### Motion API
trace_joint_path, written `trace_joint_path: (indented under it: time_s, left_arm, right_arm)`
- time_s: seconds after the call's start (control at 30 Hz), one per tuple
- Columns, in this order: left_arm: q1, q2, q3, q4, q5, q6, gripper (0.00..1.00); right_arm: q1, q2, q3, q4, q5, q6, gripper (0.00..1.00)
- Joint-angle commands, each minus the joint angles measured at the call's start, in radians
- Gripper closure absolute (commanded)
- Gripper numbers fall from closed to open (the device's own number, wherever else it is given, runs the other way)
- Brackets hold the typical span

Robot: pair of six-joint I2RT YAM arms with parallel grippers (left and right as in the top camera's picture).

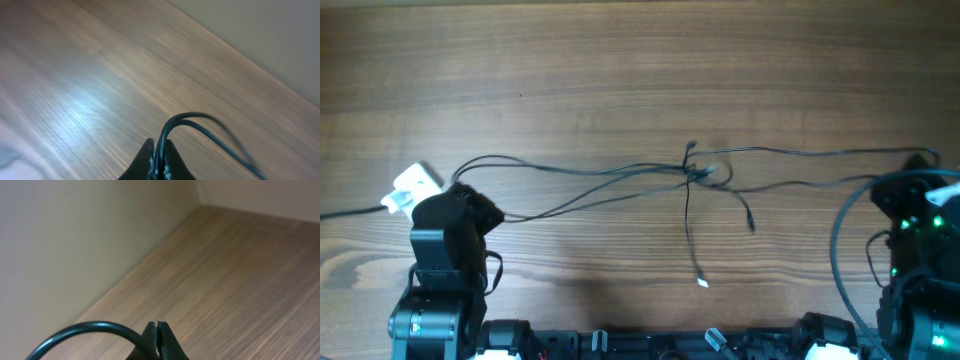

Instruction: Untangle cables

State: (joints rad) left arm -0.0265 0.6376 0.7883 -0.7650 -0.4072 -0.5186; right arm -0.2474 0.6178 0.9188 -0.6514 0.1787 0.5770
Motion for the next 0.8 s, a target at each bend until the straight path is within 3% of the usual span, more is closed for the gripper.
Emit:
trace_joint_path:
  time_s: [0.0, 0.07, 0.23, 0.37, 0.4, 0.47, 0.53, 0.57, 0.63, 0.7, 0.77]
  left_arm:
    - [0.061, -0.003, 0.003, -0.084, -0.339, -0.207, 0.91]
    - [0.138, -0.003, 0.003, -0.131, -0.388, -0.314, 0.89]
    - [0.346, -0.003, 0.003, -0.145, -0.327, -0.377, 0.88]
    - [0.39, -0.002, 0.003, -0.123, -0.265, -0.386, 0.89]
    - [0.39, 0.004, 0.003, -0.101, -0.217, -0.365, 0.92]
    - [0.39, 0.034, 0.003, -0.006, 0.009, -0.205, 0.93]
    - [0.39, 0.076, 0.003, 0.101, 0.37, -0.014, 0.94]
    - [0.39, 0.101, 0.003, 0.153, 0.585, 0.067, 0.94]
    - [0.383, 0.176, 0.003, 0.242, 1.049, 0.201, 0.94]
    - [0.358, 0.284, 0.003, 0.293, 1.41, 0.227, 0.96]
    - [0.311, 0.378, 0.003, 0.319, 1.592, 0.227, 0.96]
  right_arm:
    - [-0.109, -0.016, 0.005, -0.065, 0.148, 0.14, 0.96]
    - [-0.164, -0.015, 0.005, -0.121, 0.251, 0.174, 0.96]
    - [-0.171, -0.013, 0.005, -0.138, 0.38, 0.184, 0.96]
    - [-0.171, 0.034, 0.005, -0.092, 0.287, 0.181, 0.96]
    - [-0.171, 0.067, 0.005, -0.056, 0.165, 0.169, 0.95]
    - [-0.171, 0.148, 0.005, 0.066, -0.18, 0.031, 0.95]
    - [-0.171, 0.24, 0.005, 0.178, -0.564, -0.08, 0.96]
    - [-0.171, 0.278, 0.005, 0.22, -0.723, -0.097, 0.95]
    - [-0.171, 0.418, 0.005, 0.398, -1.296, -0.114, 0.95]
    - [-0.145, 0.552, 0.005, 0.653, -1.731, 0.041, 0.95]
    - [-0.085, 0.634, 0.003, 0.797, -1.802, 0.263, 0.96]
